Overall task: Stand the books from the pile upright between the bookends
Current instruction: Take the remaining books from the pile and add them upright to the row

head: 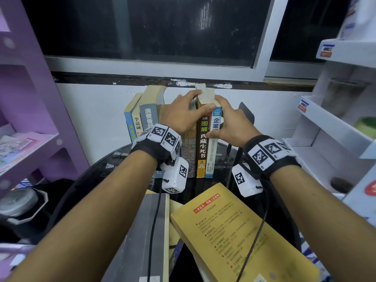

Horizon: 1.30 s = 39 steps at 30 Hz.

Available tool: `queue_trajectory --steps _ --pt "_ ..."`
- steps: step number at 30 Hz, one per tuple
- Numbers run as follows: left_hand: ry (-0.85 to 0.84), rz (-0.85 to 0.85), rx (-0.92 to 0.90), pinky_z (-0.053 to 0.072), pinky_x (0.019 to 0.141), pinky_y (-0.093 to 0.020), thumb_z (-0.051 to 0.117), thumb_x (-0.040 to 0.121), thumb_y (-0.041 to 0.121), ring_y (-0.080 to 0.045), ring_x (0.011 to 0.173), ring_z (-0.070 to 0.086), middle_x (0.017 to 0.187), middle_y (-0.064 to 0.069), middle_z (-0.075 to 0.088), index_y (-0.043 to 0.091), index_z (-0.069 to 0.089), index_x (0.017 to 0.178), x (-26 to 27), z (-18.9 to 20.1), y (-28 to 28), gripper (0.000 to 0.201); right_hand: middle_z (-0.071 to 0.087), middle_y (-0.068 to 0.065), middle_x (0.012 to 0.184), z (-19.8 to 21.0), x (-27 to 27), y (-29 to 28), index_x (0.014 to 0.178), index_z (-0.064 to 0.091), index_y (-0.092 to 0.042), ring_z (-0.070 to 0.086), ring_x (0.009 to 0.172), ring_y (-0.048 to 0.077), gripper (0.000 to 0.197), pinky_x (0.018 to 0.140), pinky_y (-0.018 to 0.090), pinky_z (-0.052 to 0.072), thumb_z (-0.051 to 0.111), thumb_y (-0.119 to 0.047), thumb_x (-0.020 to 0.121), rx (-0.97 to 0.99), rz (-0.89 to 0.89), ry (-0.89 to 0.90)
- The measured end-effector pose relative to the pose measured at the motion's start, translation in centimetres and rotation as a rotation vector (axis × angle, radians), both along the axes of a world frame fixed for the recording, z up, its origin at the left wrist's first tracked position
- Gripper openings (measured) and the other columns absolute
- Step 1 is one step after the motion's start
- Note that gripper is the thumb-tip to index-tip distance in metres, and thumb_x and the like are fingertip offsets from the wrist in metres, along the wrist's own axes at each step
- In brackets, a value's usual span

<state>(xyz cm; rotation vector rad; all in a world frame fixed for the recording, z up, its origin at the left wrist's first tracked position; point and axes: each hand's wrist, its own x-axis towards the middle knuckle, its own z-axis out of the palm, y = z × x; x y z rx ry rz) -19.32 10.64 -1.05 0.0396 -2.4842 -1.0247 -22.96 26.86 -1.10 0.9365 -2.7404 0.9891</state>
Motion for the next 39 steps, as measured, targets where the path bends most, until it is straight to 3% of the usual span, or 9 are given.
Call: queue_trajectory --steps 7,12,17,22,26,31,36,39 --pt "0.021 -0.004 0.0 0.04 0.104 -0.045 0.054 0.08 0.068 -0.02 0.126 0.047 0.139 -0.002 0.051 0.031 0.04 0.142 0.2 0.2 0.0 0.073 0.065 0.006 0.117 0.1 0.4 0.2 0.153 0.004 -0.026 0.066 0.09 0.015 0.103 0.072 0.025 0.053 0.077 -0.015 0.08 -0.003 0.006 -0.037" --pt "0.045 -0.019 0.033 0.036 0.108 -0.044 0.058 0.085 0.058 -0.019 0.129 0.045 0.141 -0.002 0.049 0.026 0.044 0.14 0.6 0.3 0.1 0.065 0.065 0.005 0.116 0.5 1.0 0.6 0.15 0.01 -0.024 0.065 0.088 0.015 0.093 0.062 0.016 0.047 0.074 -0.015 0.083 -0.008 0.029 -0.045" --pt "0.066 -0.031 0.103 0.035 0.109 -0.045 0.06 0.089 0.044 -0.018 0.128 0.046 0.14 -0.004 0.05 0.019 0.048 0.138 1.7 0.2 0.3 0.056 0.062 0.006 0.123 0.5 1.8 1.0 0.146 0.022 -0.022 0.066 0.092 0.017 0.08 0.075 0.026 0.051 0.073 -0.016 0.084 -0.002 0.031 -0.057" --pt "0.042 -0.059 0.127 0.037 0.109 -0.048 0.057 0.081 0.053 -0.019 0.13 0.045 0.141 -0.005 0.047 0.017 0.048 0.137 3.9 -0.2 0.3 0.067 0.062 0.006 0.124 0.7 3.4 1.4 0.14 0.035 -0.019 0.065 0.094 0.018 0.067 0.082 0.028 0.05 0.072 -0.018 0.085 -0.002 -0.004 -0.065" --pt "0.066 -0.031 0.075 0.031 0.113 -0.039 0.058 0.094 0.03 -0.019 0.132 0.04 0.142 -0.006 0.044 0.015 0.047 0.137 6.2 -0.6 0.2 0.048 0.061 0.006 0.129 0.7 5.6 1.9 0.139 0.037 -0.017 0.065 0.101 0.021 0.061 0.084 0.03 0.048 0.069 -0.019 0.087 -0.014 -0.019 -0.098" --pt "0.076 -0.055 0.019 0.03 0.104 -0.025 0.057 0.095 0.026 -0.017 0.129 0.043 0.14 -0.004 0.045 0.013 0.048 0.136 9.5 -1.4 -0.3 0.044 0.051 0.008 0.141 0.3 8.9 2.0 0.143 0.036 -0.016 0.056 0.119 0.025 0.063 0.096 0.036 0.044 0.068 -0.026 0.089 0.025 -0.055 -0.128" --pt "0.015 -0.016 0.035 0.032 0.111 -0.039 0.057 0.094 0.03 -0.02 0.134 0.038 0.144 -0.006 0.044 0.016 0.048 0.137 13.2 -2.4 -1.2 0.046 0.047 0.007 0.146 -0.4 11.9 0.6 0.147 0.033 -0.016 0.049 0.129 0.024 0.073 0.1 0.03 0.039 0.069 -0.037 0.087 0.151 0.007 -0.155" --pt "-0.052 0.021 0.056 0.033 0.111 -0.043 0.058 0.094 0.03 -0.022 0.133 0.04 0.144 -0.007 0.045 0.016 0.049 0.137 15.0 -3.5 -2.6 0.045 0.051 0.006 0.142 -0.8 13.6 -0.7 0.146 0.036 -0.017 0.051 0.125 0.022 0.072 0.102 0.034 0.042 0.068 -0.041 0.086 0.205 0.044 -0.166"
